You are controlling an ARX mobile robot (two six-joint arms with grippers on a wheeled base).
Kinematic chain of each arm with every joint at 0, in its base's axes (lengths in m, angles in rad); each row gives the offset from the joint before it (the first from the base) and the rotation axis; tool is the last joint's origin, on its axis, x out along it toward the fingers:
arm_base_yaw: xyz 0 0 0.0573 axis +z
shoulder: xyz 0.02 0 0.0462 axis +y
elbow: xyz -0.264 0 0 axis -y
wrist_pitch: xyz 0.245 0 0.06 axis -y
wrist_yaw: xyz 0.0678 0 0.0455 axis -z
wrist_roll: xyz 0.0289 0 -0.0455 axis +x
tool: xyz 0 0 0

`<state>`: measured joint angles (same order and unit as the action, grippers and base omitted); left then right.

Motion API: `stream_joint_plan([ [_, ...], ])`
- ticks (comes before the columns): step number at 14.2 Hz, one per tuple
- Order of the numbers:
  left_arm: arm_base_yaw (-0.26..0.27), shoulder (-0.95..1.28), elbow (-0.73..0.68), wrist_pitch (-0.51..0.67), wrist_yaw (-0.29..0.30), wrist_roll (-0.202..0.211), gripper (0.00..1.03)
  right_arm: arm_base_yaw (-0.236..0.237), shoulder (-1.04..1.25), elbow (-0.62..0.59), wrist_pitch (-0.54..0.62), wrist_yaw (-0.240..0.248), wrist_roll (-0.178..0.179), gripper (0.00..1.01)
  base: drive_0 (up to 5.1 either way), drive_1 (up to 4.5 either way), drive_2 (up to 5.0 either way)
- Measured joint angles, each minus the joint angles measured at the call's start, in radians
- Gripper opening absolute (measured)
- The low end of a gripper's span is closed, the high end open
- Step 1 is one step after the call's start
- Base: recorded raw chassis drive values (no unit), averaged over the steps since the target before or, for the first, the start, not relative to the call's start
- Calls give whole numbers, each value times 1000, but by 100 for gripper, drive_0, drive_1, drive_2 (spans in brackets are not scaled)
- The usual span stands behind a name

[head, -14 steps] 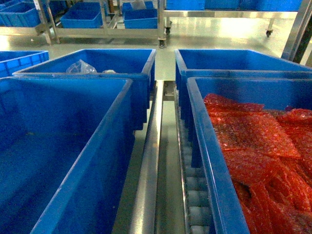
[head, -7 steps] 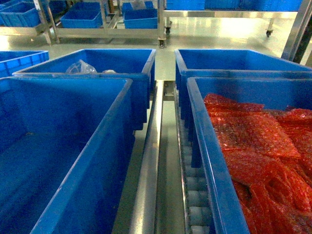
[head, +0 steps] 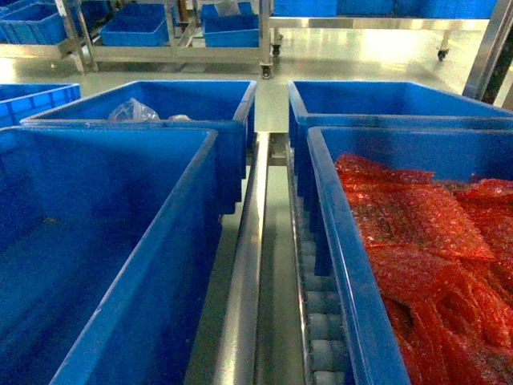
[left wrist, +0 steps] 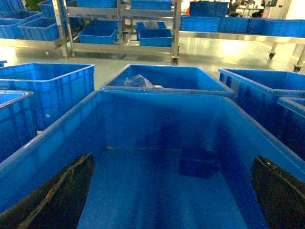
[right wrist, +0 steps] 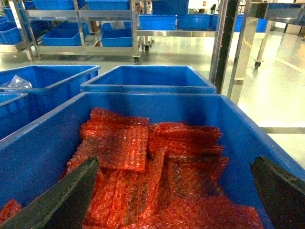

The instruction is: Pick blue part to blue bin on bottom shelf

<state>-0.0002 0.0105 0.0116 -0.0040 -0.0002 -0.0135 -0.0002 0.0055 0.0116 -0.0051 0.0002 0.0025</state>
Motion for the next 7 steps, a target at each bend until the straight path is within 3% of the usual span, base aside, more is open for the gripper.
stream_joint_plan([
  [7, 0, 0, 0, 0, 0, 0, 98, 0, 0, 0, 0, 0, 0, 98, 0, 0, 0],
])
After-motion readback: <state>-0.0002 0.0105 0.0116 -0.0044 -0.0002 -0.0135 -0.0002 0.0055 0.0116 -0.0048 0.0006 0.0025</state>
